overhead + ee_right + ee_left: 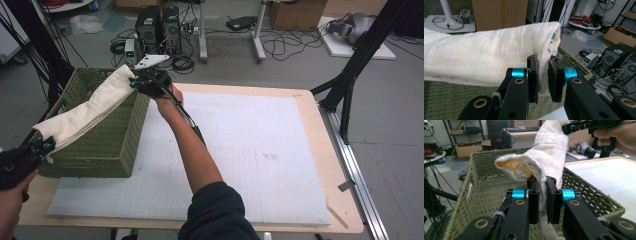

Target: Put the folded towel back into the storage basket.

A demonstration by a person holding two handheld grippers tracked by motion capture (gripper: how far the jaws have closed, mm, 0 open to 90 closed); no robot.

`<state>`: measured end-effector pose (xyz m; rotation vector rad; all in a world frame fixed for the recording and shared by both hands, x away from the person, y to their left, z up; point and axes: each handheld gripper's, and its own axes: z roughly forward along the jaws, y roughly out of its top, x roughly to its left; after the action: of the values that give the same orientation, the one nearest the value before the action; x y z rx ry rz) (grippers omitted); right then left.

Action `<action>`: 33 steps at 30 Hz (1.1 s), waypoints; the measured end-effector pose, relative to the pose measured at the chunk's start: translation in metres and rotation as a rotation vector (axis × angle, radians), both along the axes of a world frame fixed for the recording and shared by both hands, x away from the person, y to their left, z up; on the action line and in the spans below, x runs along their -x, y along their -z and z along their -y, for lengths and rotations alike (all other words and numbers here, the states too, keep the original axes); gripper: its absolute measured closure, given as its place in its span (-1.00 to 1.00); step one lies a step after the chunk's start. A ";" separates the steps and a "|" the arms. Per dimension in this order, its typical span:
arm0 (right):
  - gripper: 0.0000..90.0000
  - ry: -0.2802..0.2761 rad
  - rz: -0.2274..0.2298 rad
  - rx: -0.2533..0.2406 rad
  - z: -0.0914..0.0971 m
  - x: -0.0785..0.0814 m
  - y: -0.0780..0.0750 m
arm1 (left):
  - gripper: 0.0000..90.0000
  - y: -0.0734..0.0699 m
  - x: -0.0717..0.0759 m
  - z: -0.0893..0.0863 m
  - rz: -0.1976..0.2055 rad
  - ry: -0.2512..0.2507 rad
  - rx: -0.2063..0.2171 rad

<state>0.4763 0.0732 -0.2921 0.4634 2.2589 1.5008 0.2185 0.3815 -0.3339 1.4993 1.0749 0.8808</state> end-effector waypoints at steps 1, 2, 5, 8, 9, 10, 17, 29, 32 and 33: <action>0.80 0.001 0.000 0.002 -0.003 -0.001 0.000 | 0.83 0.000 0.000 -0.001 -0.001 -0.004 -0.001; 0.80 0.001 -0.003 0.005 -0.006 -0.001 0.000 | 0.83 0.001 0.000 -0.003 -0.001 -0.008 -0.002; 0.80 0.000 0.000 0.019 -0.018 -0.003 0.001 | 0.82 0.003 0.000 -0.008 -0.007 -0.023 -0.001; 0.80 -0.004 0.000 0.026 -0.026 -0.005 0.001 | 0.82 0.004 0.000 -0.012 -0.011 -0.037 -0.003; 0.80 -0.004 -0.002 0.026 -0.028 -0.006 0.002 | 0.82 0.004 0.000 -0.014 -0.012 -0.041 -0.004; 0.80 -0.003 0.000 0.028 -0.031 -0.006 0.002 | 0.82 0.005 -0.001 -0.015 -0.013 -0.045 -0.004; 0.80 0.012 -0.003 0.039 -0.039 -0.010 0.006 | 0.81 0.005 -0.006 -0.019 -0.025 -0.062 -0.009; 0.80 0.039 -0.016 0.041 -0.039 -0.013 0.007 | 0.81 0.006 -0.017 -0.021 -0.039 -0.077 -0.019; 0.80 0.040 -0.015 0.037 -0.038 -0.013 0.007 | 0.81 0.007 -0.017 -0.021 -0.043 -0.078 -0.022; 0.80 0.040 -0.013 0.038 -0.038 -0.014 0.007 | 0.81 0.008 -0.017 -0.021 -0.043 -0.078 -0.022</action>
<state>0.4900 0.1116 -0.2991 0.5057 2.2708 1.4367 0.2355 0.4023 -0.3415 1.5088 1.1650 0.9202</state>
